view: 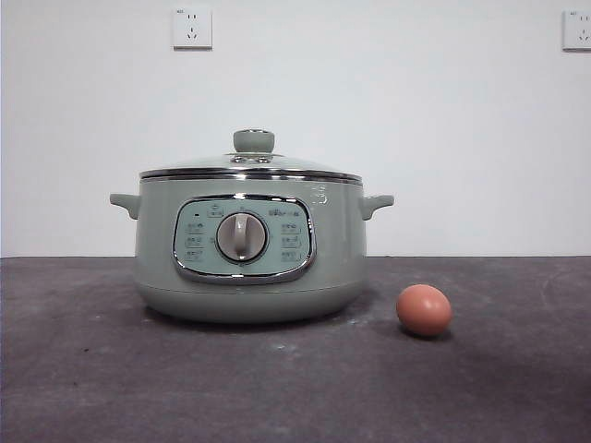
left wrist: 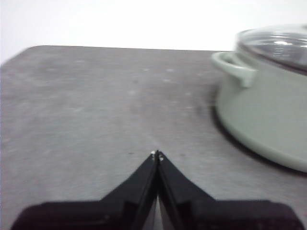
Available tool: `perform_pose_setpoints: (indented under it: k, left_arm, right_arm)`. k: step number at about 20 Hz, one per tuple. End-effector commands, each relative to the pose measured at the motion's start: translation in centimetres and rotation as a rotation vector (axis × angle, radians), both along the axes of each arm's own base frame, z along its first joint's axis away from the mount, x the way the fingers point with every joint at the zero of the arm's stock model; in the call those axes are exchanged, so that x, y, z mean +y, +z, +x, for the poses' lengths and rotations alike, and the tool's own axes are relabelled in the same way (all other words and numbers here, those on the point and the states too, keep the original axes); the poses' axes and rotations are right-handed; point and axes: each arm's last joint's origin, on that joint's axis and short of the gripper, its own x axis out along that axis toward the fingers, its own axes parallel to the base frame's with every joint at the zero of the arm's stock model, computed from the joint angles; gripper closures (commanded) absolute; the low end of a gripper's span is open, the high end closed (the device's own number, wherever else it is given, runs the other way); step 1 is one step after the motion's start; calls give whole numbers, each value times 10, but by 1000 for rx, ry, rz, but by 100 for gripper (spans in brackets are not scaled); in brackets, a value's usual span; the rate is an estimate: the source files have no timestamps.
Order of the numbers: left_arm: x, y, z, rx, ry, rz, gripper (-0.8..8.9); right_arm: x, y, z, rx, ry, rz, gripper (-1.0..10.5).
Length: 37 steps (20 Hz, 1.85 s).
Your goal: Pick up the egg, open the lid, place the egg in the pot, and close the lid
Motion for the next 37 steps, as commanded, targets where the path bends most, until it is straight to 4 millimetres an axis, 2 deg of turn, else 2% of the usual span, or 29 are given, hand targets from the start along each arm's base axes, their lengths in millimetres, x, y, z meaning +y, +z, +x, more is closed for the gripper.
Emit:
perform_pose_setpoints:
  k: [1, 5, 8, 15, 21, 28, 33, 37]
  left_arm:
    - [-2, -3, 0, 5, -53, -59, 818]
    - [-3, 2, 0, -13, -89, -209, 821]
    - [-4, 8, -1, -19, -101, -268, 821]
    - [-7, 45, -9, -68, -192, -326, 821]
    - [-8, 87, -17, -60, -230, -300, 821]
    - [-12, 133, -19, 98, -381, -195, 821]
    - [-14, 159, -18, 212, -482, -138, 821]
    - [-15, 175, -19, 300, -545, -105, 821]
  right_arm:
    - [0, -3, 0, 16, -2, 36, 950]
    - [0, 11, -1, 5, -21, 160, 958]
    - [-1, 26, -4, -37, -19, 168, 958]
    - [-1, 70, -9, -63, -12, 150, 958]
    - [0, 111, -7, 70, 11, 47, 958]
    - [5, 165, 1, 243, 205, -118, 958]
    - [7, 190, 6, 369, 290, -168, 958]
    - [7, 199, 7, 472, 322, -205, 958]
